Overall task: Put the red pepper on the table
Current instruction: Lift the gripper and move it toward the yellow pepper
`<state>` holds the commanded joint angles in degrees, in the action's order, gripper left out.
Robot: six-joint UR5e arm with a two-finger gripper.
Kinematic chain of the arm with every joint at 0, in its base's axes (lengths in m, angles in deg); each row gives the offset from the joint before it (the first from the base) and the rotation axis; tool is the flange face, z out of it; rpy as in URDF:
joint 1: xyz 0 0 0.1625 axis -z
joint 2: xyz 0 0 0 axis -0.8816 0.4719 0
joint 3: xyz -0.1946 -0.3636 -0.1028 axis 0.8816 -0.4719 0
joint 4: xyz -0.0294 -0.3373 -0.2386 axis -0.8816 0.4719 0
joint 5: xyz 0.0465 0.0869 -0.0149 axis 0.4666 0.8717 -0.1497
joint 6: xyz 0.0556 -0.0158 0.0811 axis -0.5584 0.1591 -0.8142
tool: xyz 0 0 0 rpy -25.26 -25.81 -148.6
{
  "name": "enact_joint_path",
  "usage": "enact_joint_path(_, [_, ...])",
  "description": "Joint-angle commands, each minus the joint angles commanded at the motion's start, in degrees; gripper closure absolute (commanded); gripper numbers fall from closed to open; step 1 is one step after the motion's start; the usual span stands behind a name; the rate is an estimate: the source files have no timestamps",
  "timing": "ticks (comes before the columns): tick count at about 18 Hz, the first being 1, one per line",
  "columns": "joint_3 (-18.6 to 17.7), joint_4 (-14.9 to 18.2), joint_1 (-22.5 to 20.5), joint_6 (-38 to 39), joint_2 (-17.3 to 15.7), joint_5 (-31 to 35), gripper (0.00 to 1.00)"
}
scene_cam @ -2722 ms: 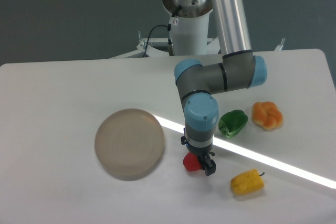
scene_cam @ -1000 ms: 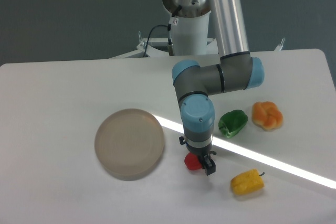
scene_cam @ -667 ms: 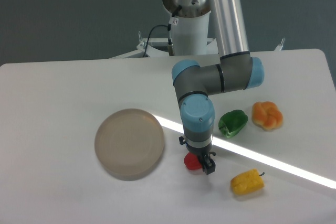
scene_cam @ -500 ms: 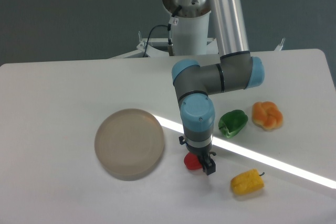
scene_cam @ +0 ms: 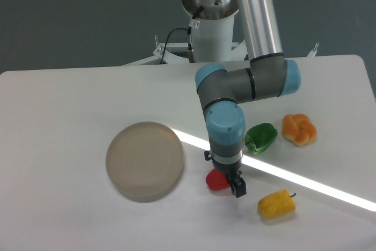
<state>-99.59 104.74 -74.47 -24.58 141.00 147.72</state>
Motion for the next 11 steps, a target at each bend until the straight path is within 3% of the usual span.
enact_joint_path(4, [2.4,0.0,-2.1,-4.3,0.5,0.1,0.00])
enact_joint_path(11, [9.9,1.1,-5.5,-12.0,4.0,0.0,0.00])
